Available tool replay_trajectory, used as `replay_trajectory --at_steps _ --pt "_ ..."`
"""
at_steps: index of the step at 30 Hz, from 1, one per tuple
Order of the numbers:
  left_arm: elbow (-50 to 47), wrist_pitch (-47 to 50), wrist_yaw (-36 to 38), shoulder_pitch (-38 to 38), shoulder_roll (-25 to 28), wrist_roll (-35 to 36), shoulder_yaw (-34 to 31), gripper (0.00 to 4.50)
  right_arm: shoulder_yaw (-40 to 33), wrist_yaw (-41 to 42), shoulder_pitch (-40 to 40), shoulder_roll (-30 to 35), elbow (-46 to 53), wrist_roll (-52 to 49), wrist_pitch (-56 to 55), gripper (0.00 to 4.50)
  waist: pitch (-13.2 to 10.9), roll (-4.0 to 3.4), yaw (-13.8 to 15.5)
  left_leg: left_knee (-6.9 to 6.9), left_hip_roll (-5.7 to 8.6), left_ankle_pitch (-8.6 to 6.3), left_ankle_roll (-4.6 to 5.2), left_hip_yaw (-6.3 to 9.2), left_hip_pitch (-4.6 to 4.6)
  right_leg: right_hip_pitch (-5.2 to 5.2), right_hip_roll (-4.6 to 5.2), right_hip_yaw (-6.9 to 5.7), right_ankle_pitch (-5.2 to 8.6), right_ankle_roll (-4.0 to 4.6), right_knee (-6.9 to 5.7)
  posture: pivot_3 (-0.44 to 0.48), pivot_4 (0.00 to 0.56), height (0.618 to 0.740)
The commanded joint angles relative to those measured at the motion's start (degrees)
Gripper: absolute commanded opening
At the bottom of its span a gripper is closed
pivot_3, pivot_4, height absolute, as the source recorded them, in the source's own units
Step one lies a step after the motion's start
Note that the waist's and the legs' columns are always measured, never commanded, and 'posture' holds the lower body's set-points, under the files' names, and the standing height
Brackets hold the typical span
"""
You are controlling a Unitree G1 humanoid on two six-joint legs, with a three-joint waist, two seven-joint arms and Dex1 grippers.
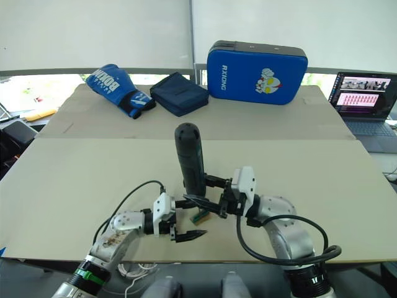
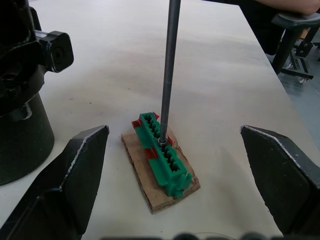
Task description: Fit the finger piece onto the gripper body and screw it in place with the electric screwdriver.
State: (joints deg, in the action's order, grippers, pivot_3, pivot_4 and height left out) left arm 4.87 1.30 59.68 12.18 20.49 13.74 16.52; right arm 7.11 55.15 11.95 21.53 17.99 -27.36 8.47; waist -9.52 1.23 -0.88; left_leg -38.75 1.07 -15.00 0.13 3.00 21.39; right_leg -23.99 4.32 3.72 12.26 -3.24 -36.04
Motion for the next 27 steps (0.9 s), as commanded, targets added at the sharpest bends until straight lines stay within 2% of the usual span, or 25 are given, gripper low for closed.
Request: replay_trajectory --at_steps 1,12,27 --pt "1.82 1.26 -0.36 -1.42 0.50 -0.55 -0.07 4.45 0.32 0.51 -0.16 0.59 0.49 0.87 -1.81 1.92 0.00 0.00 -0.01 0.00 0.00 0.00 0.00 0.00 0.00 0.00 0.00 0.00 0.00 0.00 0.00 0.000 0.150 0.740" --pt "2.03 0.12 0.35 -1.16 0.51 0.81 -1.37 4.45 -0.69 -0.75 0.52 -1.25 3.34 -2.91 -1.40 1.92 0.00 0.00 -0.02 0.01 -0.01 0.00 0.00 0.00 -0.02 0.00 -0.01 0.00 0.00 0.00 0.00 0.000 0.150 0.740" --pt "-0.30 -2.93 6.75 -2.46 2.98 7.75 -7.07 4.45 -3.68 -1.31 2.11 1.88 7.33 -6.99 1.23 1.92 -0.02 0.02 -0.18 0.05 -0.02 0.00 0.00 0.01 0.11 -0.15 0.00 0.00 0.01 0.03 0.01 0.000 0.150 0.740"
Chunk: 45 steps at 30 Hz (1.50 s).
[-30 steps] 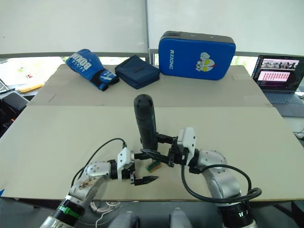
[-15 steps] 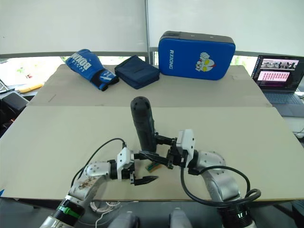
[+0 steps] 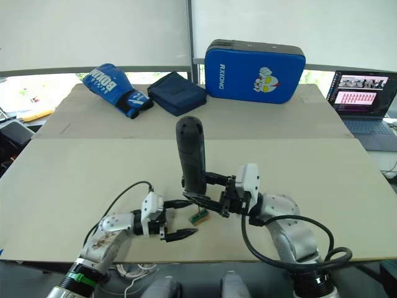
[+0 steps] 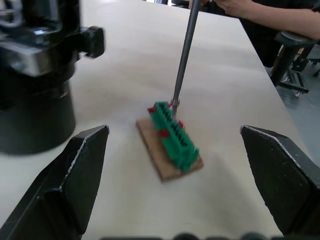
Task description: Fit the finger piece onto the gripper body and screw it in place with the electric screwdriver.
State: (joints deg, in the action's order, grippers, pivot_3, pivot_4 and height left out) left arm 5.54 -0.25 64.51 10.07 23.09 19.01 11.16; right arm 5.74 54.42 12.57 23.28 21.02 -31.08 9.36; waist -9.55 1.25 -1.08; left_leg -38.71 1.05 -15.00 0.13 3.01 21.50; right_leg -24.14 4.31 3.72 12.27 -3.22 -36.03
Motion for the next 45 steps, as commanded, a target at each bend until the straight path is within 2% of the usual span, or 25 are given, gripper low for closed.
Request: replay_trajectory --at_steps 1,7,13,19,24,32,38,45 --pt "-0.94 -1.60 2.86 -0.47 0.79 3.22 -2.47 4.45 -2.82 -0.92 1.64 0.40 4.93 -3.97 0.85 1.92 0.00 0.00 0.03 0.00 0.00 0.00 0.00 0.00 0.01 0.00 0.00 0.00 0.00 0.00 0.01 0.000 0.150 0.740" --pt "-3.19 -0.45 8.79 -1.23 2.78 9.87 -6.74 4.45 -5.20 -2.35 1.76 2.67 8.72 -7.38 3.77 1.92 -0.02 0.01 0.05 0.00 0.00 0.00 0.00 0.02 0.08 -0.05 0.02 0.00 0.00 0.00 0.03 0.000 0.150 0.740" --pt "-5.40 4.09 9.30 -1.70 6.47 15.10 -12.61 4.45 -9.44 -4.94 2.49 5.59 12.65 -11.37 6.90 1.92 -0.03 0.03 0.05 -0.01 -0.01 0.00 0.00 0.03 0.10 -0.06 0.01 0.00 0.00 0.00 0.03 0.000 0.150 0.740" --pt "-1.51 3.47 9.48 -3.96 10.41 13.48 -16.76 4.45 -13.00 -5.99 2.24 8.95 14.85 -14.39 8.75 1.92 -0.04 0.01 -0.02 0.01 -0.02 0.00 0.00 0.01 0.10 -0.07 0.01 -0.01 0.01 0.00 0.05 0.000 0.150 0.740" --pt "2.16 2.06 9.47 -4.40 10.89 12.20 -18.21 4.45 -14.49 -6.92 2.37 10.76 15.91 -15.98 9.97 1.92 -0.06 0.05 0.18 0.00 -0.02 0.00 0.00 0.00 0.13 -0.07 0.01 -0.01 0.01 0.00 0.07 0.000 0.150 0.740" --pt "3.11 -0.14 6.10 -0.98 7.56 7.00 -14.16 4.45 -14.77 -7.68 4.18 12.17 15.85 -17.31 10.95 1.92 -0.07 0.06 0.36 -0.03 -0.01 0.00 0.00 0.01 0.19 -0.07 0.05 -0.01 0.00 -0.01 0.11 0.000 0.150 0.740" --pt "6.96 -0.24 -2.99 6.55 1.01 -1.61 -8.27 4.45 -14.27 -7.94 6.31 12.09 15.26 -17.43 11.97 1.92 -0.07 0.08 0.37 -0.08 0.03 0.00 0.00 0.01 0.24 -0.07 0.04 -0.02 -0.02 -0.02 0.10 0.000 0.150 0.740" --pt "11.75 -1.05 -7.42 10.57 -4.73 -6.14 -3.88 4.45 -13.79 -8.78 7.25 11.41 15.48 -17.64 12.75 1.92 -0.08 0.09 0.17 -0.04 0.04 0.00 0.01 0.01 0.27 -0.12 0.03 -0.02 -0.02 -0.03 0.10 0.000 0.150 0.740"
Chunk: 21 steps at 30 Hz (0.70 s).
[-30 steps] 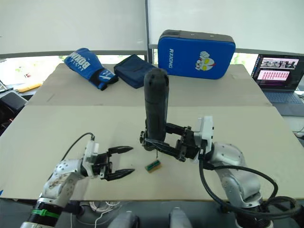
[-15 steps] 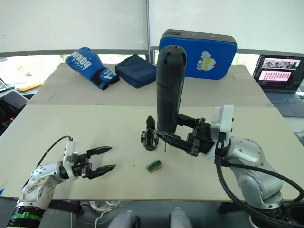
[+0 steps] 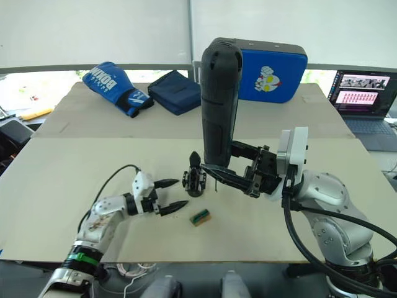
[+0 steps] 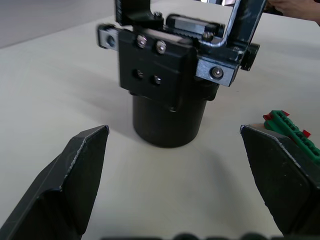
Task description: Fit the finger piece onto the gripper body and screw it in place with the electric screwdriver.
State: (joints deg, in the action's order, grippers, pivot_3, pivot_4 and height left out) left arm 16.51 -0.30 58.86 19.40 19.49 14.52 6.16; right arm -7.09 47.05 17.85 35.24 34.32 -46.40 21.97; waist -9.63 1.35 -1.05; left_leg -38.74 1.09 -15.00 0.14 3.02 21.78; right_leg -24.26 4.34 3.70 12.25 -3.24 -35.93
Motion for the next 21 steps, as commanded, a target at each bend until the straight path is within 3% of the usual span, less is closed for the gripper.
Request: replay_trajectory --at_steps 1,9,21 --pt "1.25 -1.01 -2.50 1.52 -1.68 -2.04 1.29 4.45 -1.06 -1.82 2.11 -0.70 2.26 -2.58 0.29 1.92 0.00 0.00 0.22 0.00 0.00 0.00 0.00 0.01 -0.01 0.01 0.00 0.00 0.00 0.00 -0.01 0.000 0.150 0.740" --pt "4.60 -1.65 -5.20 3.66 -5.77 -4.26 3.02 4.45 -1.72 -2.34 1.43 -0.23 2.50 -2.95 0.67 1.92 0.00 0.00 0.93 -0.11 0.10 0.00 0.00 0.01 0.02 0.09 0.07 -0.02 -0.04 -0.08 0.04 0.000 0.150 0.740" --pt "6.16 -1.13 -5.24 4.75 -7.44 -6.41 5.10 4.45 -1.89 -1.88 -0.08 0.14 2.89 -2.70 0.24 1.92 0.00 0.00 1.50 -0.13 0.10 0.01 0.00 0.01 0.00 0.12 0.07 -0.01 -0.05 -0.10 0.04 0.000 0.150 0.740"
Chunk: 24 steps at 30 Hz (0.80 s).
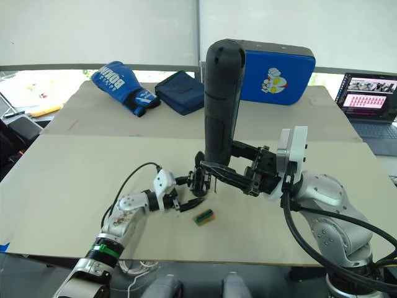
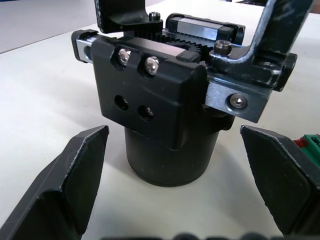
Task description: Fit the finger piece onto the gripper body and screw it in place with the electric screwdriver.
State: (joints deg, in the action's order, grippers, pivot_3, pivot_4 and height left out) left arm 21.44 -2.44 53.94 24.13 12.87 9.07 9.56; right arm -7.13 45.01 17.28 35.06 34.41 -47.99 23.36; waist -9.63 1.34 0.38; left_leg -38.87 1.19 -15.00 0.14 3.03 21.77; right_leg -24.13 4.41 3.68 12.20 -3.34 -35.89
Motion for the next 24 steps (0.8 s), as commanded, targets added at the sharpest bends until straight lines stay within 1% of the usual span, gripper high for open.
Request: replay_trajectory --at_steps 1,2,3,5,7,8,13,18,24 --pt "1.30 1.17 -0.50 0.17 -0.90 -1.02 1.71 4.45 -1.85 0.14 0.45 0.34 2.83 -1.11 -1.15 1.92 0.00 0.00 0.15 -0.01 0.00 0.00 0.00 0.00 0.00 0.00 0.00 0.00 0.00 0.00 0.00 0.000 0.150 0.740" --pt "1.36 1.27 -0.63 0.26 -0.95 -1.03 1.74 4.45 -1.85 0.13 0.43 0.34 2.85 -1.11 -1.16 1.92 0.00 0.00 0.20 -0.01 0.00 0.00 0.00 0.00 0.00 0.01 0.00 0.00 0.00 0.00 0.00 0.000 0.150 0.740" --pt "1.38 1.53 -0.78 0.41 -1.14 -1.03 1.85 4.22 -1.85 0.10 0.40 0.34 2.86 -1.08 -1.17 1.92 0.00 0.00 0.25 -0.02 0.01 0.00 0.00 0.00 0.00 0.01 0.00 0.00 0.00 -0.01 0.00 0.000 0.150 0.740" --pt "1.31 2.02 -0.79 0.60 -1.51 -0.99 2.19 3.56 -1.84 0.11 0.34 0.35 2.90 -1.01 -1.21 1.92 0.00 0.00 0.33 -0.03 0.01 0.00 0.00 0.00 0.00 0.01 0.00 0.00 -0.01 -0.01 0.00 0.000 0.150 0.740" --pt "1.19 2.46 -0.76 0.64 -1.75 -0.98 2.35 2.60 -1.85 0.05 0.34 0.33 2.91 -1.03 -1.19 1.92 0.00 0.00 0.35 -0.04 0.02 0.00 0.00 0.00 0.00 0.02 0.01 0.00 -0.01 -0.02 0.00 0.000 0.150 0.740" --pt "1.12 2.66 -0.64 0.63 -1.77 -1.06 2.51 2.28 -1.86 0.00 0.34 0.31 2.90 -1.04 -1.19 1.92 0.00 0.00 0.35 -0.04 0.02 0.00 0.00 0.00 0.00 0.03 0.01 0.00 -0.01 -0.02 0.01 0.000 0.150 0.740" --pt "0.87 3.08 0.51 0.86 -1.15 -0.74 2.43 2.29 -2.01 -0.05 0.40 0.45 2.75 -0.99 -1.11 1.92 0.00 0.00 0.35 -0.04 0.02 0.00 0.00 0.01 0.01 0.03 0.01 0.00 -0.01 -0.02 0.01 0.000 0.150 0.740" --pt "3.70 1.01 4.44 3.53 1.06 0.49 1.09 2.29 -2.40 0.05 -0.16 0.80 2.84 -1.26 -1.03 1.92 0.00 0.00 0.27 -0.03 0.02 0.00 0.00 0.00 0.03 -0.01 -0.01 0.00 -0.01 -0.02 0.01 0.000 0.150 0.740" --pt "13.32 -5.48 14.50 9.11 5.35 0.70 0.30 2.29 -3.13 0.50 -0.83 1.66 2.99 -2.14 -0.58 1.92 0.00 0.01 -0.24 -0.02 -0.01 0.00 0.00 -0.01 0.05 -0.04 -0.04 0.00 -0.01 -0.01 0.02 0.000 0.150 0.740"
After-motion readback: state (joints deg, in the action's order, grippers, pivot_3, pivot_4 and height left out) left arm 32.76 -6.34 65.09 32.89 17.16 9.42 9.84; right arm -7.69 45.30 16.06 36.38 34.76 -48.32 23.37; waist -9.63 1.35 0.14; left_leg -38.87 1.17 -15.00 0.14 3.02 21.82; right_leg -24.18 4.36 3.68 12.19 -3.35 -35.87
